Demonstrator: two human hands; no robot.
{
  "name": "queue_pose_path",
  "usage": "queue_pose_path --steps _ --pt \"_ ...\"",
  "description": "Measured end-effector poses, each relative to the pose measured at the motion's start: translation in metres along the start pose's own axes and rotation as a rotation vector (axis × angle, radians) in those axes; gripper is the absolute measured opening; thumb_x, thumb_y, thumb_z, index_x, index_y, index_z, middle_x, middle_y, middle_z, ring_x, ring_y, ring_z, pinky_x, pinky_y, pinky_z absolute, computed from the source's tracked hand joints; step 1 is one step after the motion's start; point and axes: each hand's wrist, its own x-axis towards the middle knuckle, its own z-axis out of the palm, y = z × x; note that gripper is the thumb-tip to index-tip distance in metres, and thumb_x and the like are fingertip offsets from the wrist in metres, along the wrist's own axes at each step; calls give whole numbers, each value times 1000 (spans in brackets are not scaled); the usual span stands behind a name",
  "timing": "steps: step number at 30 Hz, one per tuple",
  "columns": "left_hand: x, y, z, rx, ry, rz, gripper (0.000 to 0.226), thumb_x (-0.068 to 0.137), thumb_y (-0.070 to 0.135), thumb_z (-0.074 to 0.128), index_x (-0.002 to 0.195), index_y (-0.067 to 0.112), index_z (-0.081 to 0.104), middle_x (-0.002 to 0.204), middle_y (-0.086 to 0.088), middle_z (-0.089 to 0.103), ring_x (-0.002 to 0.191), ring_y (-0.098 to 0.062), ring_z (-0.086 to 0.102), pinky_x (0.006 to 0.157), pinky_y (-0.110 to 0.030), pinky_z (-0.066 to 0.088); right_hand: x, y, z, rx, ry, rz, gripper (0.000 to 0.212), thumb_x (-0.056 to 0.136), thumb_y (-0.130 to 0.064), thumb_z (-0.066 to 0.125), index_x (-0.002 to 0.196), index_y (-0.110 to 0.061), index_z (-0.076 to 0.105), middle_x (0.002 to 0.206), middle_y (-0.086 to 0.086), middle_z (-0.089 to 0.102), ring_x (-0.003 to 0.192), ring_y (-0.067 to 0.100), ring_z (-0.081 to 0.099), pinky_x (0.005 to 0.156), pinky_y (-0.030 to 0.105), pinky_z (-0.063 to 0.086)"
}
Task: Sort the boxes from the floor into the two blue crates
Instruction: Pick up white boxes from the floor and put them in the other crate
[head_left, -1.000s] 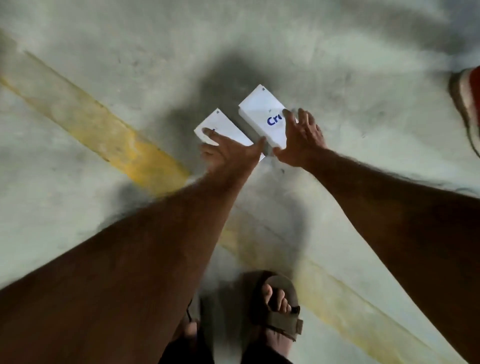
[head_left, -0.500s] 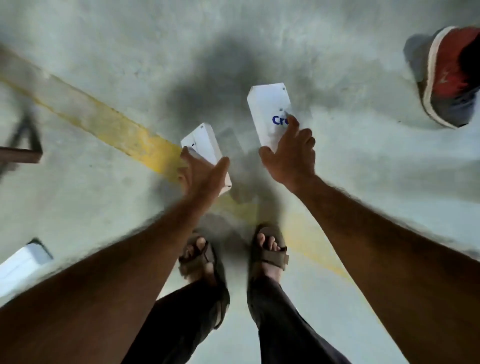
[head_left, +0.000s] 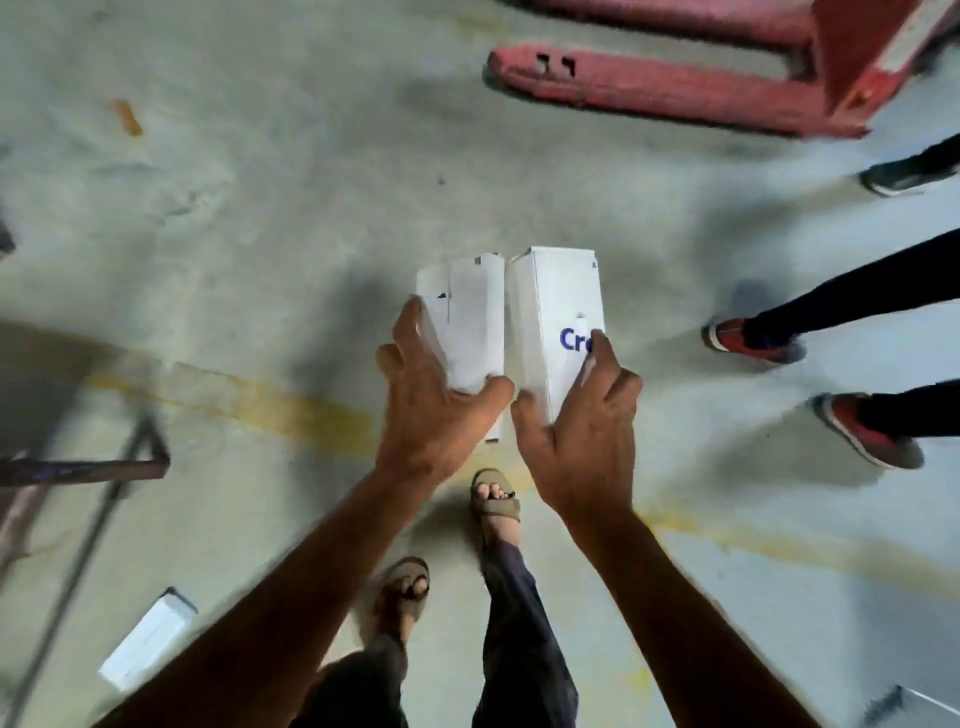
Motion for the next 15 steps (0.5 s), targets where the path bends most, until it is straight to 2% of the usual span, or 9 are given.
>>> queue_pose_path --steps 3,7,9,12,13,15 --pt "-33 59 -39 -8 -26 158 115 55 58 58 156 14 24 134 3 35 103 7 25 79 13 18 -42 -30 -71 29 97 45 91 84 -46 63 156 -6 26 129 16 48 118 27 39 94 40 44" --pt "-87 126 -69 -74 -151 295 114 58 59 63 156 18 23 138 12 30 123 3 33 91 8 21 -104 -55 -157 73 238 124 91 86 -44 70 158 -14 23 129 11 44 118 22 36 94 40 46" --pt "-123 160 -71 -99 -257 356 108 60 60 64 153 25 23 142 14 34 130 -6 40 99 -4 31 -138 -56 -202 86 342 174 91 87 -46 68 159 -16 21 127 9 42 118 23 39 93 41 49" --pt "-184 201 -58 -142 -455 424 99 66 58 68 151 30 25 146 4 44 130 -16 49 111 -37 45 -190 -50 -263 64 501 241 91 86 -55 59 160 -19 19 124 2 39 115 24 47 90 38 50" --pt "-209 214 -51 -158 -518 445 97 67 58 68 150 31 26 146 1 46 130 -17 51 111 -43 46 -210 -44 -283 57 557 268 91 86 -55 58 160 -19 19 123 1 39 115 24 48 90 37 50" --pt "-256 235 -32 -176 -645 458 95 67 58 68 150 36 26 146 -1 48 129 -19 53 110 -48 47 -251 -29 -319 47 669 343 91 86 -54 59 160 -20 20 123 1 39 113 25 50 89 36 49"
